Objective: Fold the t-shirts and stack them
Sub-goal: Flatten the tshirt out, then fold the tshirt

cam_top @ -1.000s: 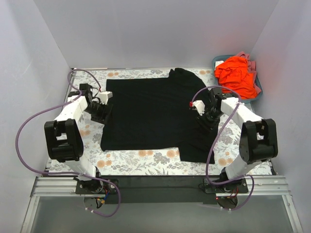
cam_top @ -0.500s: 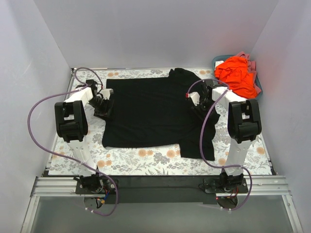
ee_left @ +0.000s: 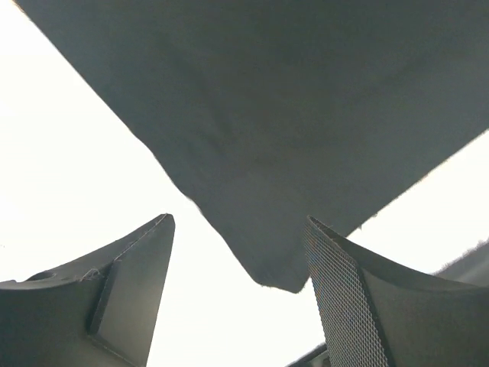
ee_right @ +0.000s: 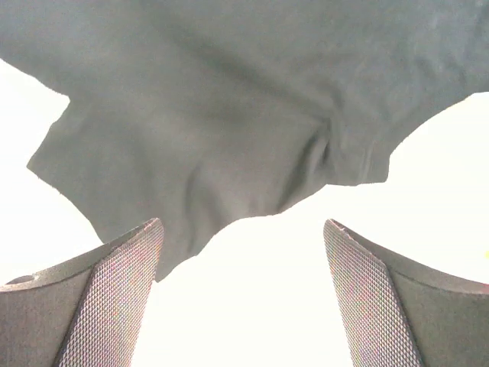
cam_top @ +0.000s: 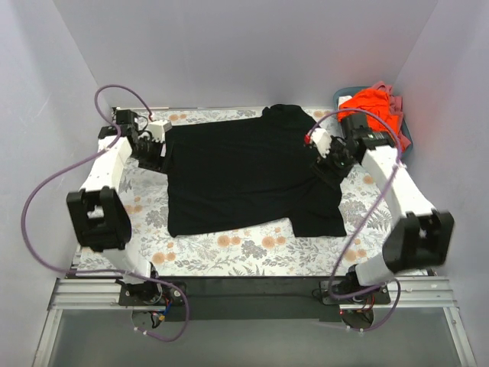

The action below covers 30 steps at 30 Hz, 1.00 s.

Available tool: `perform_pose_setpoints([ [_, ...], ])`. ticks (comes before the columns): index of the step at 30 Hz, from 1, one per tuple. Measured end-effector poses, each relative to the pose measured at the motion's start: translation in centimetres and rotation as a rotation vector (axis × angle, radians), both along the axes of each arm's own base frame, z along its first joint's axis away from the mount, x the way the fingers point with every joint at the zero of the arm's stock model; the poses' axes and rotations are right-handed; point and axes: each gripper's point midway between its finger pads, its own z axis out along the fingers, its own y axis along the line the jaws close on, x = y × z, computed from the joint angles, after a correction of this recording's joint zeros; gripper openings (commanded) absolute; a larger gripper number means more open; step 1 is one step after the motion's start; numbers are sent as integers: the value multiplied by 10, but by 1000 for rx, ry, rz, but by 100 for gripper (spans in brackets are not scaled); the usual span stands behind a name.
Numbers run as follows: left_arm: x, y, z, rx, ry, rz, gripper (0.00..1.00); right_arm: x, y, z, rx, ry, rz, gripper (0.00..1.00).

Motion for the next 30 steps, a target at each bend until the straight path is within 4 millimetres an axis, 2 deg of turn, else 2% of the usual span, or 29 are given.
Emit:
perform_pose_setpoints([
  [2, -23, -5, 27, -8, -63, -39, 67, -35, -8, 23, -14, -60, 57, 87],
  [4, -50, -9, 42, -10, -93, -77, 67, -67, -16, 21, -42, -70, 105, 82],
  [6, -72, -11, 42, -9, -83, -108, 66, -95, -25, 0, -80, -10, 135, 77],
  [8, -91, -12, 29, -7, -35, -128, 65, -118, -34, -29, -121, 103, 148, 74],
  [10, -108, -11, 12, -3, 29, -138, 66, -134, -43, -61, -161, 224, 143, 75],
  [12, -121, -10, -2, 6, 75, -139, 65, -143, -49, -75, -178, 285, 125, 76],
  [14, -132, -8, -10, 13, 106, -137, 65, -146, -57, -82, -177, 325, 72, 77],
  [16, -135, -7, -13, 23, 106, -128, 66, -138, -67, -82, -150, 336, -10, 78],
  [21, -134, -7, -21, 27, 94, -111, 64, -102, -85, -79, -43, 319, -182, 76],
  [30, -156, -3, -53, 52, 132, -183, 61, -103, -58, -94, 116, 433, -241, 61],
])
